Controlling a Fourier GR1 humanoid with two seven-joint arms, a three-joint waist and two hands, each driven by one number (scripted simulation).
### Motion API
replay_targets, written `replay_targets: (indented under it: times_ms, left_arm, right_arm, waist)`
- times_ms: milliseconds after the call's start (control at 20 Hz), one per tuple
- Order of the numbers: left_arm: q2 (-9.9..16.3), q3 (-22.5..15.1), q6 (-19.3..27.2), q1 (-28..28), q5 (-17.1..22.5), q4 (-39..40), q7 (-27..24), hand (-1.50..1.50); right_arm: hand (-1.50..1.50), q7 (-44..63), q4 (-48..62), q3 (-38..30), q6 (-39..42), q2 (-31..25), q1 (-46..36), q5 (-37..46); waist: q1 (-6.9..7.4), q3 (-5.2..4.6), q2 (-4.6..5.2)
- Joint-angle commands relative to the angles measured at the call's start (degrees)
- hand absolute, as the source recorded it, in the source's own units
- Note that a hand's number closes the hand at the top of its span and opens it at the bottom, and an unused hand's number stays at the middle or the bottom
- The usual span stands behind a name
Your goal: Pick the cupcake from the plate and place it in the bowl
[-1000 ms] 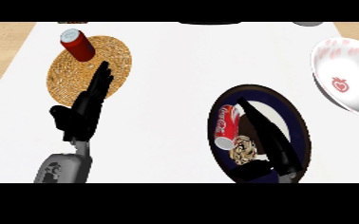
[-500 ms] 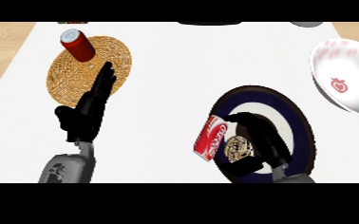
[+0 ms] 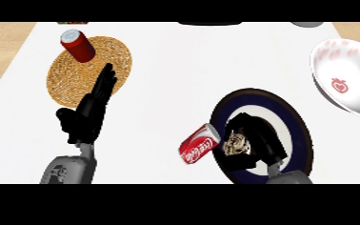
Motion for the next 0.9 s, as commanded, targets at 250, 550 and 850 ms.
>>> replay_targets:
  times_ms: [250,550,850]
  left_arm:
    - [0.4,-0.4,-0.4,2.0,-0.2,-1.8,-0.4,0.00]
    - [-0.1,0.0,0.0,1.3,-0.5,0.5,-0.9,0.00]
    - [1.0,1.6,-1.2,1.4,0.7,1.3,-3.2,0.00]
  right_arm:
    - [1.50,19.0,-3.0,-11.9,-11.2,6.7,-6.4,-10.9]
    - [1.50,11.5,-14.7,-13.4,-13.9,6.8,-5.7,-10.0]
    - [1.50,25.0,-29.2,-9.8,-14.1,4.2,-10.0,2.1]
  waist:
    - [0.39,0.27,0.25]
    - [-0.46,0.23,0.16]
    - [-0.54,0.17,0.07]
